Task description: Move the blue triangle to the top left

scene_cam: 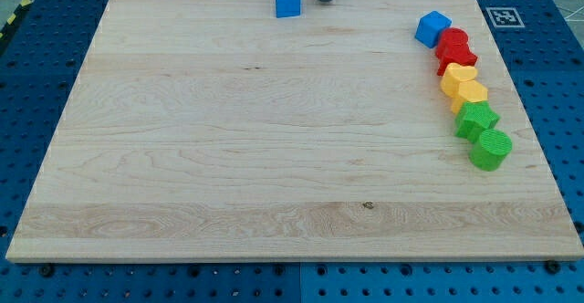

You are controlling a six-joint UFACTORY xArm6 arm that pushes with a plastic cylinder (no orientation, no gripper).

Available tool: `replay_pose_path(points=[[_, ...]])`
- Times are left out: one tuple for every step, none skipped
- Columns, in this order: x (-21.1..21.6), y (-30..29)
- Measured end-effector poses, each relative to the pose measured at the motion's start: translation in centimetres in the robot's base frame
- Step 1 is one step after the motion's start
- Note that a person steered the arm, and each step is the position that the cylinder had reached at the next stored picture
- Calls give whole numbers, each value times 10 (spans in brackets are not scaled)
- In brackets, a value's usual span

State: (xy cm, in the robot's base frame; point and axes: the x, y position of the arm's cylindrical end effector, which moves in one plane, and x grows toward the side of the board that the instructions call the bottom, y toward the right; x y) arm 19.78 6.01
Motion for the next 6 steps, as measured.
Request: replay_pose_path(points=[[0, 16], [0, 27], [0, 34], [0, 50], [0, 68], [0, 87]])
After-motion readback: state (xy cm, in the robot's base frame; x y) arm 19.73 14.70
